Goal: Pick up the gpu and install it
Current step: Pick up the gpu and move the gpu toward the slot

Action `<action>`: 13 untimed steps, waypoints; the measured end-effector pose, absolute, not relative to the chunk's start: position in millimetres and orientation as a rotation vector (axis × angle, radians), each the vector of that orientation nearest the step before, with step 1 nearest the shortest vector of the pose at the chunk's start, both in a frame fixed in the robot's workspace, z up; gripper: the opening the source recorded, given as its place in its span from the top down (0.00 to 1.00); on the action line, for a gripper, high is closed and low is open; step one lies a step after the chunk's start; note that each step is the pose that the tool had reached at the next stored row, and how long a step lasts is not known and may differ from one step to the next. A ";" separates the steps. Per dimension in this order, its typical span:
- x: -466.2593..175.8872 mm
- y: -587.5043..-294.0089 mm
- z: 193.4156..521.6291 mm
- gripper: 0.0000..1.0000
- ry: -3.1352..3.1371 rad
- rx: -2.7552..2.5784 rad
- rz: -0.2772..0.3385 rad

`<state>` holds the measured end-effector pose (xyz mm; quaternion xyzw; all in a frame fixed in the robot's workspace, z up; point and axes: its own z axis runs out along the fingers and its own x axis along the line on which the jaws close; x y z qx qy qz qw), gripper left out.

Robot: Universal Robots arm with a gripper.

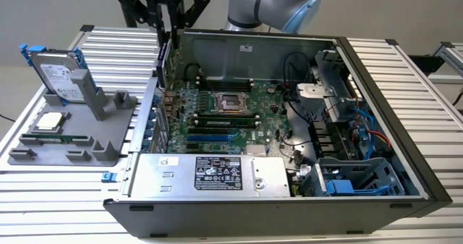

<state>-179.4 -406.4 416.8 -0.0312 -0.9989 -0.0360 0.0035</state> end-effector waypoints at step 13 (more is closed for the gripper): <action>-158.8 -406.0 416.9 1.00 -3.131 -0.098 -0.113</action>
